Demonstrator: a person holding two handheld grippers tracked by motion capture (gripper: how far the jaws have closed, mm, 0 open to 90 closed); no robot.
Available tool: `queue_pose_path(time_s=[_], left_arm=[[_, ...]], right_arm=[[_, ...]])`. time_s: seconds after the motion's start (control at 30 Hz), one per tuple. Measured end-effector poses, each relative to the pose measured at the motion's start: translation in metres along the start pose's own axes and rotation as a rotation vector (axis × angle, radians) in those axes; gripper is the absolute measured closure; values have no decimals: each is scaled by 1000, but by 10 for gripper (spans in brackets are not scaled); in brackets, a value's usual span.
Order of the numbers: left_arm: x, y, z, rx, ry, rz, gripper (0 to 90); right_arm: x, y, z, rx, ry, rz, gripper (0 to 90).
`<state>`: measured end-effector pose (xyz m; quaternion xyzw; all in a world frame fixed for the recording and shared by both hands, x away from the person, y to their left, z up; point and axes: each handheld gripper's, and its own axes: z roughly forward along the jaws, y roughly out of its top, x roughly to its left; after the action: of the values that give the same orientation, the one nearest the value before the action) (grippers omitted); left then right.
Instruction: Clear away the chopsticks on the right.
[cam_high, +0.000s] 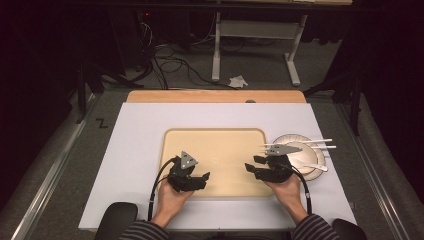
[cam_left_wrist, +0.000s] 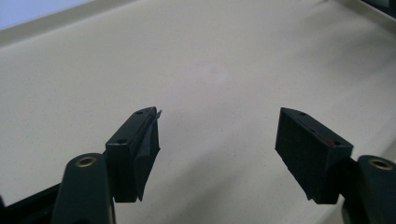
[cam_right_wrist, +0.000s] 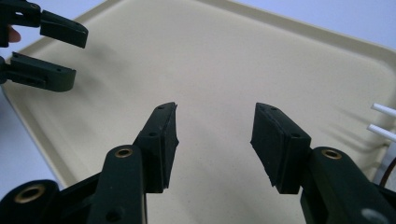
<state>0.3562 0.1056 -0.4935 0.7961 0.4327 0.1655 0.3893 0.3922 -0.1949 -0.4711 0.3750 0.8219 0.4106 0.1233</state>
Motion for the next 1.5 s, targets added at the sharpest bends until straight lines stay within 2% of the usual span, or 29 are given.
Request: queue_pose_path(time_s=[0.1, 0.33, 0.53, 0.67, 0.77, 0.93, 1.07, 1.23, 1.37, 1.43, 1.5], left_arm=[[0, 0, 0, -1, -2, -2, 306], [0, 0, 0, 2, -3, -5, 324], [-1, -1, 1, 9, 2, -2, 324], [-2, -1, 0, 16, 3, 1, 324], [-3, -1, 0, 18, -7, -2, 324], [-4, -1, 2, 27, -11, 2, 324], [-4, 0, 2, 25, -14, 1, 324], [-4, 0, 3, 24, -21, -2, 327], [-3, 1, 4, 26, -28, -7, 330], [-3, 1, 5, 26, -31, -8, 330], [-4, 2, 6, 27, -35, -9, 330]], right_arm=[[-1, 0, -1, -8, 2, 2, 491], [-1, -1, 0, 11, 1, 4, 466], [0, -1, -1, 5, 20, 9, 468], [2, -1, -5, -52, 4, 1, 477], [2, 0, -9, -75, 8, -5, 477], [-3, -3, -11, -66, 21, 25, 511], [-5, -4, -13, -62, 14, 18, 531], [-4, -5, -17, -43, 40, 43, 541], [-3, -6, -22, -62, 44, 27, 549], [-3, -6, -23, -58, 43, 36, 551], [-3, -7, -26, -63, 41, 19, 557]])
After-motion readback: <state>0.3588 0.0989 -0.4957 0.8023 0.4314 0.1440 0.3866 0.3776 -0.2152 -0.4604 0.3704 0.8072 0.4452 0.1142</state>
